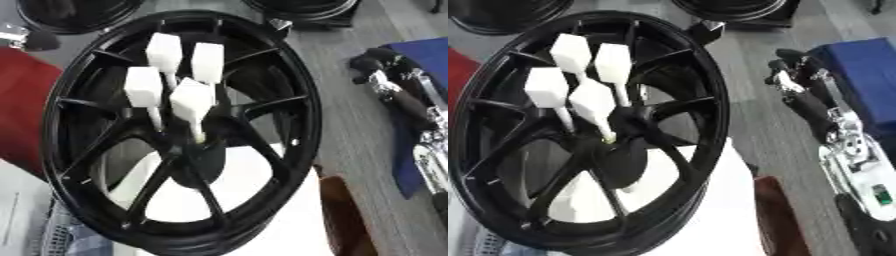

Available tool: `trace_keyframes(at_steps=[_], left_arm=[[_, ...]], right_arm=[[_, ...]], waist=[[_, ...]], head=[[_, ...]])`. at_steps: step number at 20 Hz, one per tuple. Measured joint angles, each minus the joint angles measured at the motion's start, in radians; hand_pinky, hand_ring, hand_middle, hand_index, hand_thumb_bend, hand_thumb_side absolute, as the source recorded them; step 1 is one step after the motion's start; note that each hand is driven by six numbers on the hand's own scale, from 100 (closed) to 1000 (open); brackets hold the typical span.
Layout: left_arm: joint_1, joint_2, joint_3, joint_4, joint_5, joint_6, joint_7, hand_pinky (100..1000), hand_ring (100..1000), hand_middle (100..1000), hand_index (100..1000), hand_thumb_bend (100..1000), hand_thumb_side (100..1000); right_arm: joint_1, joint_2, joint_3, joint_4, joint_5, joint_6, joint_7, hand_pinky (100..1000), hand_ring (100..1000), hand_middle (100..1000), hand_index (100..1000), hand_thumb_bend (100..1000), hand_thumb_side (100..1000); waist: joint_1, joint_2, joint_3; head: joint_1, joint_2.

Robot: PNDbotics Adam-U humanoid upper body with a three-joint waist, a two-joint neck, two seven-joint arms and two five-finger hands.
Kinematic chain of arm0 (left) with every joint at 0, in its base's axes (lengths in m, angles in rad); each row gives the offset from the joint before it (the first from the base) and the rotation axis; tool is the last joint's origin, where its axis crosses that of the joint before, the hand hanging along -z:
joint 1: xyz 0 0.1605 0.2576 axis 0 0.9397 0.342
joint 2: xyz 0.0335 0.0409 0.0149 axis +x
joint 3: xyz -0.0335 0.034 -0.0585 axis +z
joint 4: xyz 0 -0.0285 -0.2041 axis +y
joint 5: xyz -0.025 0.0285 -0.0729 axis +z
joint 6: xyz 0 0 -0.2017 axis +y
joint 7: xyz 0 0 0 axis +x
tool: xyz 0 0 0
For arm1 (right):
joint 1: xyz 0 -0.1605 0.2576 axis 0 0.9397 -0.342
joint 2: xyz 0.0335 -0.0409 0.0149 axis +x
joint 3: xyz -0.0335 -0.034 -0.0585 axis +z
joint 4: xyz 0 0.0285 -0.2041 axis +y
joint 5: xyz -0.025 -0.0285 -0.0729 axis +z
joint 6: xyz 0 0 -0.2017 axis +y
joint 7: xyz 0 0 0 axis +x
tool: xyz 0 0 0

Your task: Pull the pin out of the wheel hub.

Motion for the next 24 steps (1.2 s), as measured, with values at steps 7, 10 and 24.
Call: trace_keyframes(at_steps=[7,10,24], left_arm=[[-0.049,-0.077,-0.037,0.05,0.0,0.015,0.0,781,712,669,790,390,643],[-0.055,-0.098,-0.054,0.065,0.005,0.025,0.0,781,711,667,791,388,642],[0.029,0.044,-0.064,-0.254,0.143,0.188,0.12,775,705,659,790,404,621]], right_arm=[[-0.002,0.0,0.006,0.002,0.0,0.002,0.003,933,655,711,827,100,414],[-0.006,0.0,0.006,0.004,0.0,0.002,0.006,933,655,711,828,100,416],[-0.016,0.0,0.011,0.006,0.0,0.005,0.009,933,655,711,828,100,427]], waist=[[0.002,-0.003,-0.004],[0.002,-0.003,-0.007],[0.016,0.015,-0.012]], head=[[0.001,0.0],[0.0,0.001],[-0.037,-0.005]])
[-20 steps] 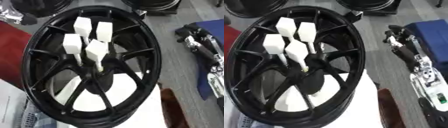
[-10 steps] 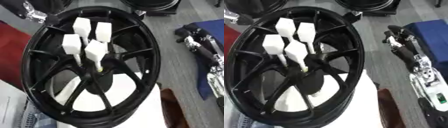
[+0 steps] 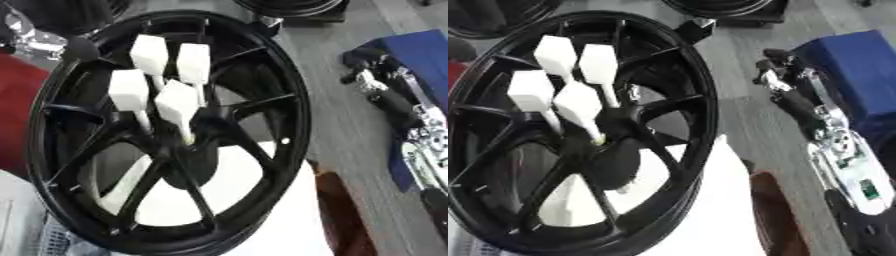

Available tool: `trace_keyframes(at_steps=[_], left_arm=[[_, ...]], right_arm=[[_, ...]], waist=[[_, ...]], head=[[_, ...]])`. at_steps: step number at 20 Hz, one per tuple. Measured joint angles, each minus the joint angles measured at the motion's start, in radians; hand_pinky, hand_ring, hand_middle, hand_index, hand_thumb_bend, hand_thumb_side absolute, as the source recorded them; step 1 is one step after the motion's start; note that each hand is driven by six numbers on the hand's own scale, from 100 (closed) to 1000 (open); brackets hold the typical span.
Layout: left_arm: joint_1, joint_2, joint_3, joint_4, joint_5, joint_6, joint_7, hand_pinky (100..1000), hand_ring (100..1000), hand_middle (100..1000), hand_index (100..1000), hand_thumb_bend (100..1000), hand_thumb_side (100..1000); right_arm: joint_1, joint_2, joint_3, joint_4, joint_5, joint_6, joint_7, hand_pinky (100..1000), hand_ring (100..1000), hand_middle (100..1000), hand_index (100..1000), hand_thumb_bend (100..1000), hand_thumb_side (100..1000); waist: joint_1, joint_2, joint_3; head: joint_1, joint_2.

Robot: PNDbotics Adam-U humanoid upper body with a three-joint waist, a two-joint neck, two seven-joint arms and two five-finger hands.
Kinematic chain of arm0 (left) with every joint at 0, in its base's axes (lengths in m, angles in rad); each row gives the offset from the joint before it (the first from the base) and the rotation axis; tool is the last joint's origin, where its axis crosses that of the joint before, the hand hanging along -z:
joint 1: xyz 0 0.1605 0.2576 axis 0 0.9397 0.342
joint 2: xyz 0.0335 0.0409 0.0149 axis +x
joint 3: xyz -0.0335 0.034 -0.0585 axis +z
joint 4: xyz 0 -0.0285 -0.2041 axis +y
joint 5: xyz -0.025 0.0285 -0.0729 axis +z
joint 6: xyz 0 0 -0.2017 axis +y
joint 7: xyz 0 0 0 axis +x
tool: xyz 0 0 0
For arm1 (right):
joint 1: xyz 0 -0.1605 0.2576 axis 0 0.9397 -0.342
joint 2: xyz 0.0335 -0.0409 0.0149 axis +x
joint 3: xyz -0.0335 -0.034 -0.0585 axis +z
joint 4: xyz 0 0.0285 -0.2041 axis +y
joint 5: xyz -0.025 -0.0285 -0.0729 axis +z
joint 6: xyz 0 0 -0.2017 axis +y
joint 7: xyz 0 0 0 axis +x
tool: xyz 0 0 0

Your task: Pull the pin out of the wheel hub.

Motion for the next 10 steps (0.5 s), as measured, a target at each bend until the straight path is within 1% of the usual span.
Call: trace_keyframes(at_steps=[1,2,3,10], left_arm=[[0.005,0.007,-0.004,-0.019,0.003,0.014,0.007,775,705,661,791,406,621],[0.01,0.014,-0.005,-0.036,0.006,0.026,0.012,775,706,662,792,429,600],[0.013,0.02,-0.008,-0.053,0.008,0.037,0.015,775,707,664,793,407,623],[0.032,0.039,-0.017,-0.114,0.015,0.088,0.014,775,712,698,819,414,620]], right_arm=[[0.0,0.0,0.0,0.0,0.0,0.0,0.0,933,655,711,828,100,427],[0.0,0.0,0.0,0.0,0.0,0.0,0.0,933,655,711,828,100,425],[-0.001,0.0,0.0,0.0,0.001,0.0,0.001,933,655,711,828,100,428],[-0.004,0.0,0.001,0.0,0.001,0.003,0.003,933,656,711,828,100,430]], waist=[[0.0,0.0,-0.001],[0.001,0.001,-0.001],[0.002,0.002,-0.002],[0.003,0.005,-0.003]], head=[[0.0,0.0],[0.0,-0.003],[0.0,-0.004],[0.014,-0.005]])
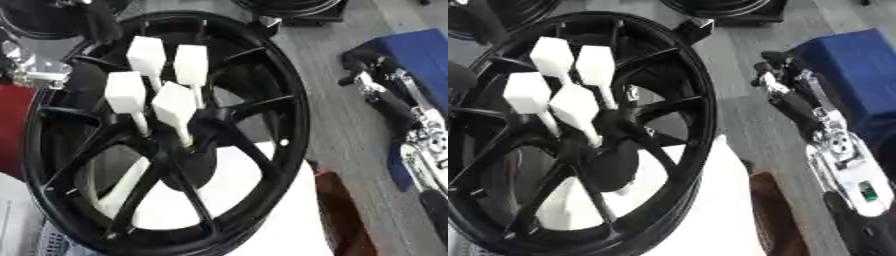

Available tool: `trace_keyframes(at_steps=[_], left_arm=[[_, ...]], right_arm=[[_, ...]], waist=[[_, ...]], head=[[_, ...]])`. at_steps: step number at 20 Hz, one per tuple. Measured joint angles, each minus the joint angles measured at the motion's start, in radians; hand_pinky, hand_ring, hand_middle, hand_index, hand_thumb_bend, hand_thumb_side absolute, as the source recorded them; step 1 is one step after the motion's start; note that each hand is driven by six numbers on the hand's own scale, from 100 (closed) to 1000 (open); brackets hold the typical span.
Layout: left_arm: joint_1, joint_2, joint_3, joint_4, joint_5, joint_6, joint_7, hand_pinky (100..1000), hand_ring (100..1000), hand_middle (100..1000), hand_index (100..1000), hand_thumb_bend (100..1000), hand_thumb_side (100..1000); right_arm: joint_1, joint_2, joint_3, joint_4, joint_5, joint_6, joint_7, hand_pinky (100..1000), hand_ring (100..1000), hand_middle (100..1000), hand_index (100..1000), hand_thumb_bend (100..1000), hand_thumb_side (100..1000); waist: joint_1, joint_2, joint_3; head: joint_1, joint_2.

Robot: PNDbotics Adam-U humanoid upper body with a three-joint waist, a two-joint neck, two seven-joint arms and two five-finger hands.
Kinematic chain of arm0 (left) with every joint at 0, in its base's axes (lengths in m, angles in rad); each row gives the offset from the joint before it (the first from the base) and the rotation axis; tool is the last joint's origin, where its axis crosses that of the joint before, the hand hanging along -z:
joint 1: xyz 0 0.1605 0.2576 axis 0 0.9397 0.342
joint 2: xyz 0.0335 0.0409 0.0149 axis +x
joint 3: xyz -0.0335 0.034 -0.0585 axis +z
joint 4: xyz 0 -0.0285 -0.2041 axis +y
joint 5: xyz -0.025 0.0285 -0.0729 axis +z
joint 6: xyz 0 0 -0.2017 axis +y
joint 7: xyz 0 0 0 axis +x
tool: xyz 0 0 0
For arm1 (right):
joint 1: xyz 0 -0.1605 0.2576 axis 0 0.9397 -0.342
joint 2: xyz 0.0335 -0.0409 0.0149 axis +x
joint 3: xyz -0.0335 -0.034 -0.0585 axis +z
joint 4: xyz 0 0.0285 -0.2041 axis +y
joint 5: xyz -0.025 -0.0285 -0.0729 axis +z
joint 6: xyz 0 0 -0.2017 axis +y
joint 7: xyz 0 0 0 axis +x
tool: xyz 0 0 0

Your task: Pull the pin out of the wheel hub.

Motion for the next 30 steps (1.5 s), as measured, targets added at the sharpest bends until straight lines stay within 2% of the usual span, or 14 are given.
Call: trace_keyframes(at_steps=[6,7,11,18,30], left_arm=[[0.004,0.0,-0.006,-0.012,0.002,0.019,-0.003,775,712,698,819,414,620],[0.004,0.0,-0.006,-0.012,0.002,0.02,-0.003,776,729,724,833,431,592],[0.02,-0.005,-0.025,0.009,-0.017,0.045,-0.012,790,766,762,846,440,580],[0.025,-0.026,-0.037,0.025,-0.05,0.065,-0.028,791,763,758,846,417,581],[0.029,-0.037,-0.03,0.031,-0.079,0.06,0.0,809,801,812,860,436,547]], right_arm=[[0.0,0.0,0.0,0.001,0.003,0.001,0.001,933,656,711,828,100,430],[0.0,0.0,0.0,0.001,0.003,0.001,0.001,933,656,711,829,100,434],[-0.005,0.0,0.005,0.003,0.008,0.001,0.003,933,656,711,829,100,436],[-0.005,0.001,0.006,0.003,0.009,0.0,0.004,933,656,712,829,100,440],[-0.012,0.01,0.006,0.003,0.018,0.001,0.005,933,655,712,829,100,458]], waist=[[-0.001,0.0,0.0],[-0.001,0.001,0.0],[-0.006,0.016,0.0],[-0.01,0.026,-0.003],[-0.012,0.044,-0.009]], head=[[0.003,0.0],[0.004,0.0],[0.016,0.0],[0.025,0.0],[0.032,0.0]])
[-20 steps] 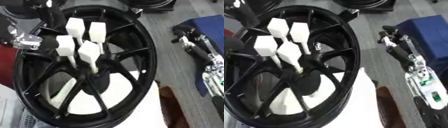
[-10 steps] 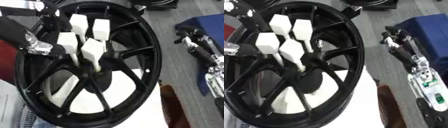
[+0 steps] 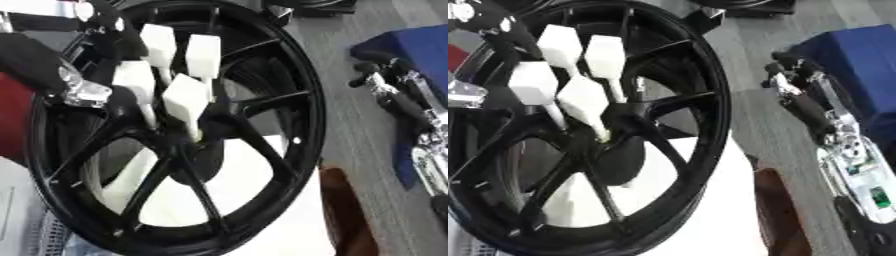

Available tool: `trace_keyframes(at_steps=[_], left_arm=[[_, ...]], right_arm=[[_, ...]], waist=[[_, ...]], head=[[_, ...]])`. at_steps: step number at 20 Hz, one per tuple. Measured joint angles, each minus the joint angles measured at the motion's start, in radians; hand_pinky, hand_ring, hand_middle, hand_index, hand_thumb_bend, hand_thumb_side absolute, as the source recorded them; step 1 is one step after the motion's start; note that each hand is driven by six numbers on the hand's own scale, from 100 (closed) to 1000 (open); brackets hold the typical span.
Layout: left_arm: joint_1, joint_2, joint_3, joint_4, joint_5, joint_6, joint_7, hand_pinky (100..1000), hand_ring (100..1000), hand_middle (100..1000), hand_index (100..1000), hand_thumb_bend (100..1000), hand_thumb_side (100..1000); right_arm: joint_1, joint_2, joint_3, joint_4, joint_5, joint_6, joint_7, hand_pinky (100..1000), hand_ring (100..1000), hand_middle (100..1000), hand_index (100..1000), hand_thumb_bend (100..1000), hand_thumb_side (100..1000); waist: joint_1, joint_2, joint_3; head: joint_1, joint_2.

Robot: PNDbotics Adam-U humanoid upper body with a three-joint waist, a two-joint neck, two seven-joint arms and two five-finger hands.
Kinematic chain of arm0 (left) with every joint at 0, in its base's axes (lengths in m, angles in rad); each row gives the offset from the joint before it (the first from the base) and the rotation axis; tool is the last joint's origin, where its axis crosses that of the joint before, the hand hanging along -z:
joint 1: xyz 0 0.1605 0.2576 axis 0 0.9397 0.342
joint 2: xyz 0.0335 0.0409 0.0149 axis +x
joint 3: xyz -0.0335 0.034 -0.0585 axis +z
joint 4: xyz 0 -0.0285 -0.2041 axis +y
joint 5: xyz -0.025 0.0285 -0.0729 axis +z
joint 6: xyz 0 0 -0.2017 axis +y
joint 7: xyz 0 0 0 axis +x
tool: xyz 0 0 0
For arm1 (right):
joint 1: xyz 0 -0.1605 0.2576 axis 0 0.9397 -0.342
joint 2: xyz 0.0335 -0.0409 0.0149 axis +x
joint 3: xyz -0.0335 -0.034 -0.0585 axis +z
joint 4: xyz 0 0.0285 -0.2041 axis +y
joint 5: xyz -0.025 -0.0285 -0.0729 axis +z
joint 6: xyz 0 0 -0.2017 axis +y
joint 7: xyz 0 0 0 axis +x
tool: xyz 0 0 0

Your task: Pull the pin out of the wheel hub.

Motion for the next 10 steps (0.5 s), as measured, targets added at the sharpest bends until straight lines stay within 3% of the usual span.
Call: trace_keyframes(at_steps=[10], left_arm=[[0.007,0.0,0.008,-0.034,-0.058,-0.015,0.025,812,804,812,858,463,541]], right_arm=[[-0.001,0.001,0.001,0.002,0.008,0.001,0.002,933,656,712,829,100,466]], waist=[[0.001,0.015,-0.007]], head=[[0.001,-0.013]])
